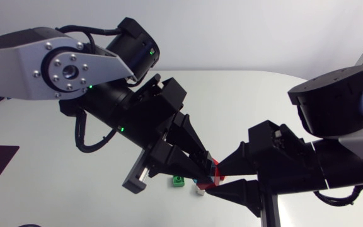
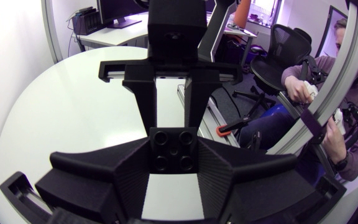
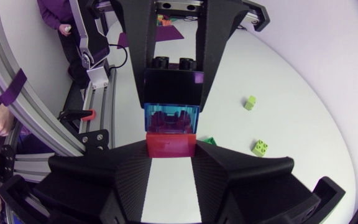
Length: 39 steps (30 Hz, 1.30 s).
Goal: Disassemble duplo
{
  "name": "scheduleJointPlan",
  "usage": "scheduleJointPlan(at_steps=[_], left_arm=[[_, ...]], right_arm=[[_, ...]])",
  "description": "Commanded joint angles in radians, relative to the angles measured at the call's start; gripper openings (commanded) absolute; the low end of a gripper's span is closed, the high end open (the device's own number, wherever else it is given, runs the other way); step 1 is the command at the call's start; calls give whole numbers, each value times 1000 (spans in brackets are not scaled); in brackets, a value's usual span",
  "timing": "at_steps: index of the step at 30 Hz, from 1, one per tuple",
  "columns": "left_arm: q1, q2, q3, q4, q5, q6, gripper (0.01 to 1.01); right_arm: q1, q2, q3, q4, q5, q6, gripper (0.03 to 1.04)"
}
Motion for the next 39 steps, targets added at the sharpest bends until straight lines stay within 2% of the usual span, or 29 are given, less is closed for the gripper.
scheduleJointPlan(at_steps=[1,7,10,14,20,25,33,34,35,38,39], left_arm=[[7,32,70,-49,20,60,333],[31,31,100,-86,40,81,333],[59,6,77,-69,32,86,336],[62,-43,-45,92,-52,37,336],[54,-66,-126,141,-106,35,338],[34,-74,-167,185,-136,26,338],[22,-64,-169,205,-136,26,339],[21,-60,-167,205,-136,26,339],[17,-57,-166,205,-136,26,339],[13,-49,-163,211,-136,26,339],[13,-48,-161,213,-136,26,339]], right_arm=[[14,-6,-40,-13,16,-37,195],[2,7,-63,2,42,-60,197],[-107,38,-60,31,54,-95,197],[-270,162,-53,123,57,-124,202],[-339,418,-8,271,121,-123,210],[-343,629,21,406,253,-121,213],[-382,822,98,413,318,-123,230],[-383,823,98,412,318,-123,252],[-383,823,96,409,318,-121,357],[-388,811,96,401,313,-121,818],[-392,803,96,393,312,-118,931]])
